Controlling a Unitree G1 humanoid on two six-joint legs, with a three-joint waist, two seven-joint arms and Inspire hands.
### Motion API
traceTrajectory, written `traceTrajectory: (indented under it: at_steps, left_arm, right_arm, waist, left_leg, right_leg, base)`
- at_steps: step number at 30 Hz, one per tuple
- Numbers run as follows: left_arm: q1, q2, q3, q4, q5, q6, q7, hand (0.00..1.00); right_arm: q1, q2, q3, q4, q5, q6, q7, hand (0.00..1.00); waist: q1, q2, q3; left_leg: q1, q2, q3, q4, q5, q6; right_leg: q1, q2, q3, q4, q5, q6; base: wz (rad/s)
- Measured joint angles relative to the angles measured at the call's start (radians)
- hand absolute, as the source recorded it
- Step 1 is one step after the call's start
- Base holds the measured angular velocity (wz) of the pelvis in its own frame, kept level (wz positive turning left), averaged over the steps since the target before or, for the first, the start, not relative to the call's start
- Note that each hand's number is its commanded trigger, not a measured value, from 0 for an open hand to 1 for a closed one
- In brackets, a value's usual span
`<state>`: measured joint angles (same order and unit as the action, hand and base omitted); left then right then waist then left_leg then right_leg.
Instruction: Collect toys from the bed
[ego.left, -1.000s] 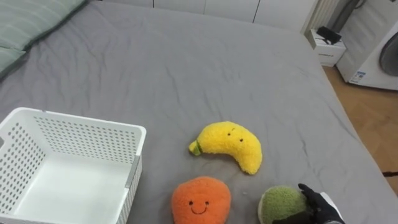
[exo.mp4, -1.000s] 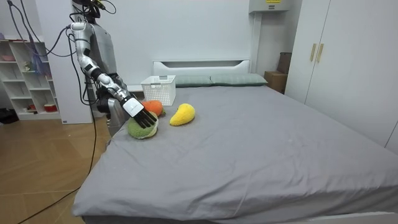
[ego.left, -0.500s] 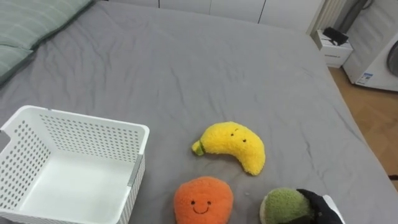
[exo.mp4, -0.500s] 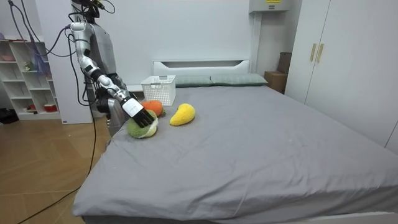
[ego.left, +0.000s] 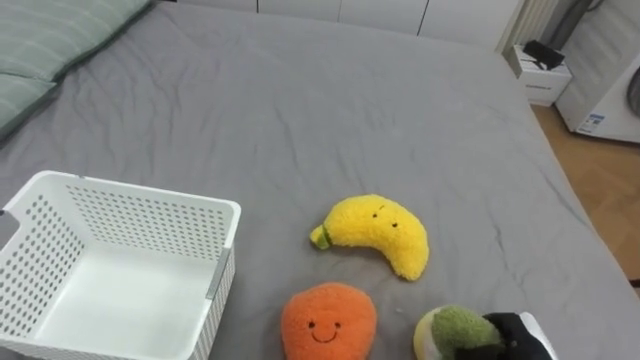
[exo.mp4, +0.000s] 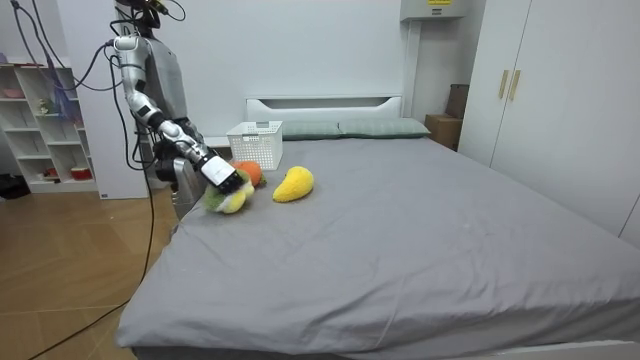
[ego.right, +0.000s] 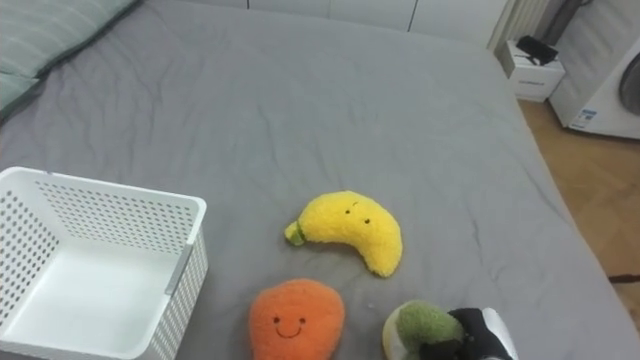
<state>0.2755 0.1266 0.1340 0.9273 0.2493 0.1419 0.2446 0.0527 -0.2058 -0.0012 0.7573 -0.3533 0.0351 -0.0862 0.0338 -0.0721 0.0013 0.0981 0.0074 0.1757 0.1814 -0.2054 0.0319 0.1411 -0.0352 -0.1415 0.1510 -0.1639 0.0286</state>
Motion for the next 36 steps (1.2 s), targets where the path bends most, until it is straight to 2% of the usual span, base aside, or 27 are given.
traceTrajectory:
  at_steps: [5, 6, 7, 10, 13, 16, 20, 22, 27, 32, 36]
  left_arm:
    - [-0.009, 0.001, 0.002, 0.000, -0.001, 0.000, -0.022, 0.00]
    - [-0.009, 0.002, 0.002, 0.000, -0.001, 0.000, -0.025, 0.00]
    - [-0.010, 0.004, 0.001, 0.001, -0.003, -0.001, -0.033, 0.00]
    - [-0.010, 0.004, 0.003, 0.001, -0.004, -0.001, -0.041, 0.00]
    - [-0.010, 0.005, 0.004, 0.001, -0.004, -0.004, -0.041, 0.00]
    - [-0.017, 0.005, 0.004, 0.015, -0.002, -0.020, -0.041, 0.00]
    - [-0.021, 0.003, 0.001, 0.014, -0.002, -0.022, -0.040, 0.00]
    - [-0.024, 0.002, -0.003, 0.008, -0.001, -0.021, -0.041, 0.00]
    - [-0.036, -0.004, -0.002, -0.014, -0.001, -0.018, -0.040, 0.00]
    - [-0.066, -0.013, -0.003, -0.020, -0.001, -0.026, -0.040, 0.00]
    - [-0.087, -0.026, -0.004, -0.022, -0.002, -0.040, -0.040, 0.00]
  right_arm:
    - [0.001, 0.014, -0.001, -0.176, -0.041, 0.013, 0.008, 1.00]
    - [0.007, 0.014, -0.001, -0.258, -0.063, 0.025, 0.016, 1.00]
    - [0.007, 0.013, -0.002, -0.333, -0.066, 0.028, 0.017, 1.00]
    - [-0.001, 0.011, -0.021, -0.473, -0.065, 0.025, 0.018, 1.00]
    - [-0.042, 0.003, -0.022, -0.539, -0.040, 0.023, 0.018, 1.00]
    - [-0.083, 0.002, -0.022, -0.604, -0.041, 0.022, 0.025, 1.00]
    - [-0.125, 0.005, -0.019, -0.672, -0.035, 0.022, 0.038, 1.00]
    - [-0.165, 0.004, -0.017, -0.697, -0.009, 0.025, 0.054, 1.00]
    - [-0.263, 0.002, 0.032, -0.698, -0.008, 0.045, 0.091, 1.00]
    - [-0.328, 0.001, 0.083, -0.698, -0.015, 0.055, 0.117, 1.00]
    - [-0.379, 0.002, 0.104, -0.687, 0.001, 0.074, 0.153, 0.98]
  waist:
    - [-0.002, 0.001, 0.0023]
    - [-0.002, 0.003, 0.0026]
    - [-0.006, 0.004, 0.0062]
    - [-0.006, 0.003, 0.0062]
    - [-0.004, 0.001, 0.0090]
    - [-0.002, 0.002, 0.0093]
    - [0.007, 0.004, 0.0085]
    - [0.026, 0.011, 0.0106]
    - [0.052, 0.015, 0.0082]
    - [0.089, 0.010, 0.0065]
    - [0.144, -0.001, 0.0081]
  left_leg:
    - [-0.013, 0.003, 0.003, 0.001, 0.000, 0.000]
    - [-0.017, 0.003, 0.005, 0.000, 0.001, 0.000]
    - [-0.017, 0.001, 0.011, -0.002, 0.002, 0.000]
    - [-0.013, -0.002, 0.012, -0.004, 0.002, 0.000]
    - [-0.008, -0.003, 0.013, -0.012, 0.004, 0.000]
    - [-0.018, -0.002, 0.009, -0.011, 0.004, 0.000]
    - [-0.022, -0.003, 0.007, -0.011, 0.004, 0.000]
    - [-0.023, -0.003, 0.006, -0.009, 0.004, 0.000]
    - [-0.027, -0.004, -0.013, -0.005, 0.007, -0.001]
    - [-0.041, -0.006, -0.042, -0.002, 0.014, 0.001]
    - [-0.045, -0.009, -0.059, -0.007, 0.017, 0.002]
  right_leg:
    - [-0.023, -0.001, 0.002, 0.003, 0.000, 0.000]
    - [-0.024, -0.001, 0.004, 0.005, 0.000, 0.000]
    - [-0.025, 0.000, 0.006, 0.004, 0.000, 0.000]
    - [-0.022, 0.001, 0.004, 0.002, 0.000, 0.000]
    - [-0.022, 0.000, 0.005, 0.000, 0.000, 0.000]
    - [-0.028, 0.000, 0.001, 0.000, 0.000, 0.000]
    - [-0.030, 0.000, -0.006, 0.001, 0.000, 0.000]
    - [-0.030, 0.000, -0.009, 0.000, 0.000, 0.000]
    - [-0.031, -0.002, -0.028, 0.000, 0.000, 0.000]
    - [-0.030, -0.008, -0.067, 0.000, 0.000, 0.000]
    - [-0.022, -0.012, -0.092, 0.000, 0.000, 0.000]
  base:
    - [-0.01]
    - [-0.04]
    - [-0.04]
    - [0.00]
    - [-0.03]
    - [0.00]
    - [0.03]
    - [0.00]
    - [0.10]
    - [0.18]
    - [0.15]
